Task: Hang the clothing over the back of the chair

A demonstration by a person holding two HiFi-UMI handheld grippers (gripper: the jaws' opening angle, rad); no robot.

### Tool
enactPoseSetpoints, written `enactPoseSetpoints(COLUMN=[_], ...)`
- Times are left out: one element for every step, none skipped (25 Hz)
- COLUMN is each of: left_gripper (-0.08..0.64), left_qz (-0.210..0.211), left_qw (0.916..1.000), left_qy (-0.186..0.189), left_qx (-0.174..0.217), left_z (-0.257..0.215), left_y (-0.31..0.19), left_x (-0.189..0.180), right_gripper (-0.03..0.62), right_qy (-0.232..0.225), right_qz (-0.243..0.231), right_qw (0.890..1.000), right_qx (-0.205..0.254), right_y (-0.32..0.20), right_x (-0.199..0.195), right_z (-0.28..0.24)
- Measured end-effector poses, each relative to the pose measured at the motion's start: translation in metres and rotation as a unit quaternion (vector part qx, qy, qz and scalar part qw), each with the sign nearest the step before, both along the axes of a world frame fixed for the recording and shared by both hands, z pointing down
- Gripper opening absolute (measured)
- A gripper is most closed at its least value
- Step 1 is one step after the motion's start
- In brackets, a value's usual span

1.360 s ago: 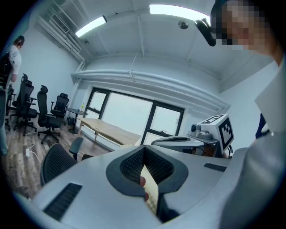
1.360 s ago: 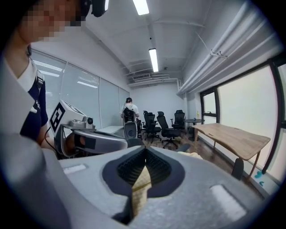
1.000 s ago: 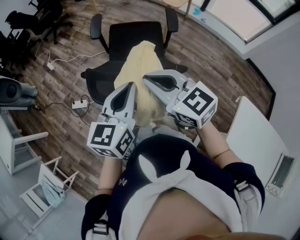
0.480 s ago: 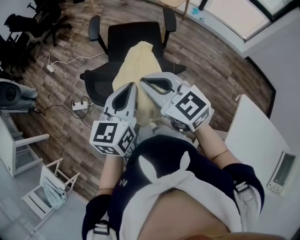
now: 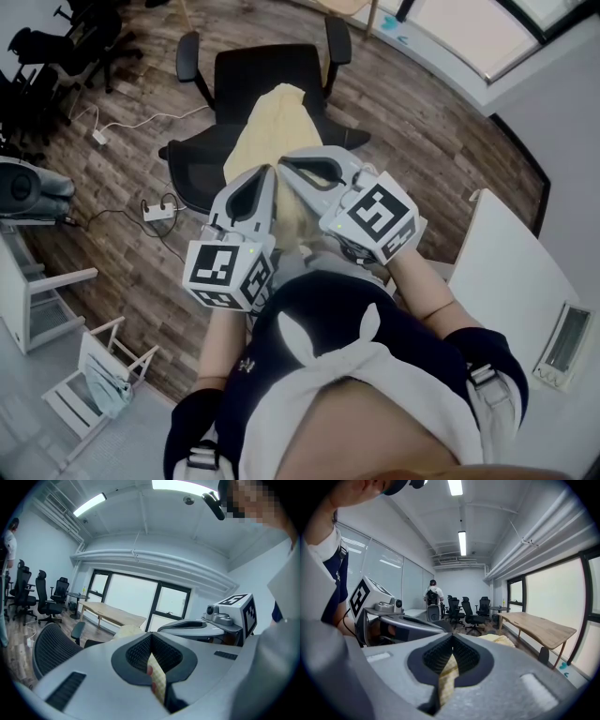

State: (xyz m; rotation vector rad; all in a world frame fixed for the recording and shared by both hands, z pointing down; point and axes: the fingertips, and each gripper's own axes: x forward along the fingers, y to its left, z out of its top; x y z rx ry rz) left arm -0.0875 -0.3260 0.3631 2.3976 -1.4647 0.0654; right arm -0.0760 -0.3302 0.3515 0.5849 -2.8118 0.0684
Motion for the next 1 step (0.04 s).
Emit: enactPoseSetpoints(left_gripper=[0.006], left_qz=[0.0], left_qw=[1.0], left_qy=[0.002], left_qx=[0.0], left_z=[-0.0008], left_y=[-0.0003], left_x=[0.0005], right_gripper=[-0.002], right_qy=[0.001], right_qz=[0.0], right_qw=[1.0], right_qx=[0.001], right_y=[-0.0002], right_x=[0.0007], right_z=[-0.0006])
